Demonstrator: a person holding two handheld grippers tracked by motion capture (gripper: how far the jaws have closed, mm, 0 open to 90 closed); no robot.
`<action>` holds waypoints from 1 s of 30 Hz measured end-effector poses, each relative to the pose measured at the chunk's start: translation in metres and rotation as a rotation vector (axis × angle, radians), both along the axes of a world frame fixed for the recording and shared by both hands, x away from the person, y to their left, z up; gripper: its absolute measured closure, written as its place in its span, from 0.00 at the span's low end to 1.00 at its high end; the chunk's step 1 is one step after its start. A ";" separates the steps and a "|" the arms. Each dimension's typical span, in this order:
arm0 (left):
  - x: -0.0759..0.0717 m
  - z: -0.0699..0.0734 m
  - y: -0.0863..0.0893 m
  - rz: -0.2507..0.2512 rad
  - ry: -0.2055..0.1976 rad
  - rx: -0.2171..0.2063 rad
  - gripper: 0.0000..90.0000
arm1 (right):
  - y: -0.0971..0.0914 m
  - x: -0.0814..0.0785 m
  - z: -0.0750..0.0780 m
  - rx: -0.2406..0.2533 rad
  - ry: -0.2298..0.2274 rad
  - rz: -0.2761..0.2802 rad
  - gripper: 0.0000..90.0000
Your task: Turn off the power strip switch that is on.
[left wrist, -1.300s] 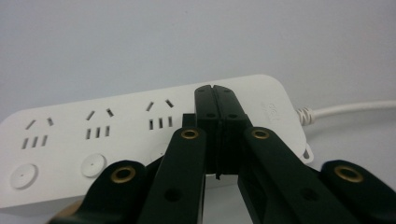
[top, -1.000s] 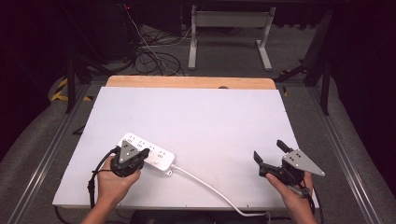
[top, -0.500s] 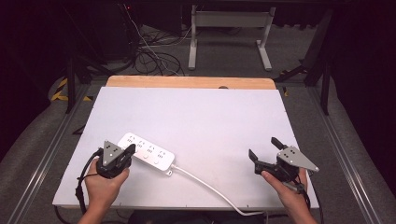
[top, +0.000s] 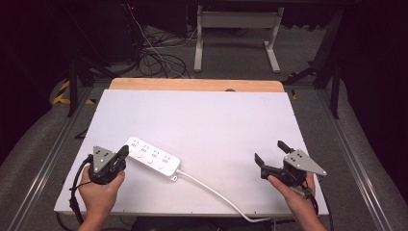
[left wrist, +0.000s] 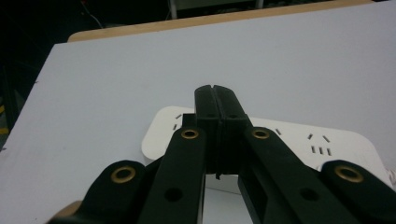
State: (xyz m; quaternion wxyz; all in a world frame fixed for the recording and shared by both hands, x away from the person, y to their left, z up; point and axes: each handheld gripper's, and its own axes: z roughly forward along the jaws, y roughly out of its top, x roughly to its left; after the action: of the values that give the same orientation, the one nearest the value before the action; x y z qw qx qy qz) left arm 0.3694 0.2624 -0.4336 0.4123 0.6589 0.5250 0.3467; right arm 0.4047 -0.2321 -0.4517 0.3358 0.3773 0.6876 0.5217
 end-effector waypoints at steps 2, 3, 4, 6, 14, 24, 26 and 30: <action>-0.001 0.001 0.002 0.022 -0.013 -0.003 1.00 | 0.001 0.000 0.000 -0.001 -0.001 0.001 0.10; -0.002 0.001 0.003 0.037 -0.022 -0.006 1.00 | 0.001 0.001 0.000 -0.002 -0.001 0.002 0.10; -0.003 0.002 0.004 0.051 -0.030 -0.004 1.00 | 0.001 0.001 0.000 -0.001 -0.002 0.003 0.10; -0.005 0.002 0.006 0.073 -0.051 -0.006 0.99 | 0.002 0.002 0.000 0.001 -0.002 0.006 0.10; -0.007 0.002 0.009 0.112 -0.096 0.000 0.97 | 0.003 0.003 0.000 -0.003 -0.002 0.012 0.10; -0.005 0.002 0.009 0.137 -0.143 -0.006 0.88 | 0.003 0.002 0.000 -0.002 -0.002 0.009 0.10; -0.004 0.002 0.009 0.145 -0.147 -0.007 0.84 | 0.002 0.002 0.000 -0.001 -0.004 0.009 0.10; 0.000 0.002 0.010 0.182 -0.152 -0.052 0.63 | 0.002 0.002 0.000 -0.001 -0.004 0.008 0.10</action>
State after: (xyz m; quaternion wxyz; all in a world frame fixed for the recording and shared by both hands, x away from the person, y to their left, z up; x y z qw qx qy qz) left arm 0.3691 0.2726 -0.4320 0.4349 0.5694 0.5587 0.4177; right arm 0.4069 -0.2302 -0.4514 0.3352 0.3736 0.6886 0.5234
